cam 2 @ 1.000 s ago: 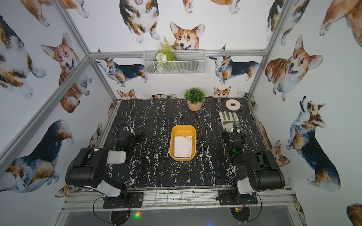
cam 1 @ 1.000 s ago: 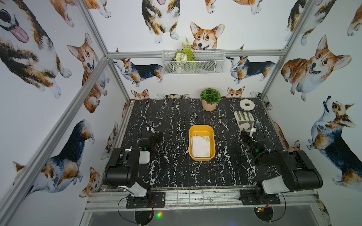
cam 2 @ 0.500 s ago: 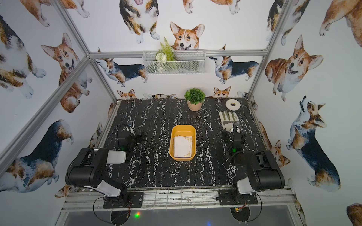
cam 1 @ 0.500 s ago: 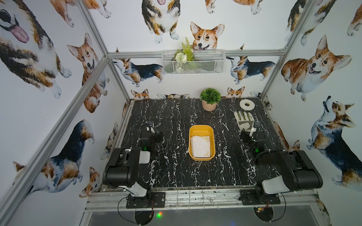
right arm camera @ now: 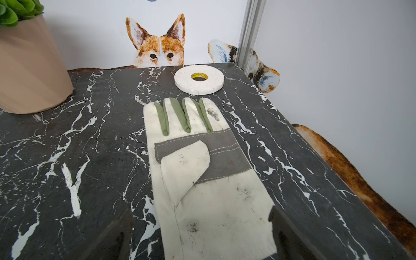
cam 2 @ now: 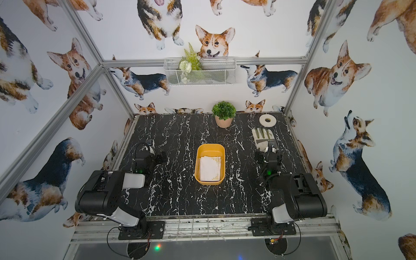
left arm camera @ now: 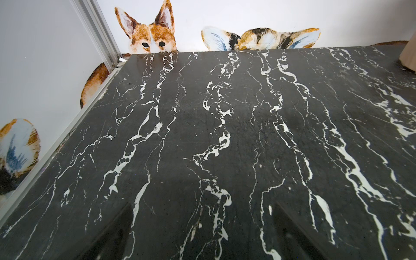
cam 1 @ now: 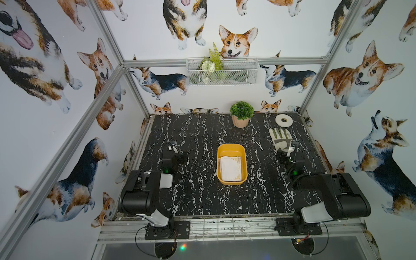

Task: Take out the stationery paper from the storage box
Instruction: Pick up the storage box at the center of the board.

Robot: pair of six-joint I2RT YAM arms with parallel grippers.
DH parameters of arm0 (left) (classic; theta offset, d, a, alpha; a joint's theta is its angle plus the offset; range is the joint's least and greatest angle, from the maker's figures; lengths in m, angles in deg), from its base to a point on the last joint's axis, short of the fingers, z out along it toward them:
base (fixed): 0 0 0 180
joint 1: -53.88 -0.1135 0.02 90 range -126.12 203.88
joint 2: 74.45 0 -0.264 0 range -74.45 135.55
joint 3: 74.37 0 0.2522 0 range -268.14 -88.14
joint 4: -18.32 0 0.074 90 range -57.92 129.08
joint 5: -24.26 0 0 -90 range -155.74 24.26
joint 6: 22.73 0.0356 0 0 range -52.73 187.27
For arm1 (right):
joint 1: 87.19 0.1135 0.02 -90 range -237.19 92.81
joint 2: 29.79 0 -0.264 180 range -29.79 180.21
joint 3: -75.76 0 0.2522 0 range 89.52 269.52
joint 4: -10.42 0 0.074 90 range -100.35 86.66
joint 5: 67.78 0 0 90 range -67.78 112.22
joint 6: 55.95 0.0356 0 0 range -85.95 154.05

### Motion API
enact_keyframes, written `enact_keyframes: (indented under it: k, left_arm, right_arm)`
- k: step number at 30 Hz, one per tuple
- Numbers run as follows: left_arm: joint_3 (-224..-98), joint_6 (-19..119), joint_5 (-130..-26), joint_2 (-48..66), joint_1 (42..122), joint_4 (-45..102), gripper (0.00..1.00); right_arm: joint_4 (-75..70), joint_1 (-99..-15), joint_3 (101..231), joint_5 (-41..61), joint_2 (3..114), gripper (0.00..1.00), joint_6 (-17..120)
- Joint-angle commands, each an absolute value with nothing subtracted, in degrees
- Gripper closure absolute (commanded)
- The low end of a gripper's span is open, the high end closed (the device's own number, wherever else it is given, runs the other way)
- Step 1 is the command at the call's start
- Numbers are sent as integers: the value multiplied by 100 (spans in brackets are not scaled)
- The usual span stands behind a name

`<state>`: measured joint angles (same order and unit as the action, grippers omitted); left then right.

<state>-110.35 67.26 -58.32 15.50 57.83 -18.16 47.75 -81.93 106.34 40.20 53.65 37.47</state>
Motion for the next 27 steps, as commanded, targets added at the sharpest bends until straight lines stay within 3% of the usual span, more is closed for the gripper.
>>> enact_keyframes:
  k: [1, 19, 23, 27]
  left_arm:
    - [-11045, 6789, -5835, 1537, 5779, -2006, 0]
    - [-10998, 6750, -5574, 1410, 5818, -2045, 0]
    - [-11775, 6436, -4736, 436, 5844, 169, 0]
    - [-13074, 5361, -3799, -382, 5823, 2551, 0]
  right_arm:
    - [4807, -8182, 10664, 4077, 5370, 0, 3787]
    - [4920, -8182, 10620, 4023, 5317, 0, 3710]
    - [3974, -8182, 10860, 3917, 4796, 0, 3736]
    - [1855, -8182, 11761, 3568, 4410, 0, 3948]
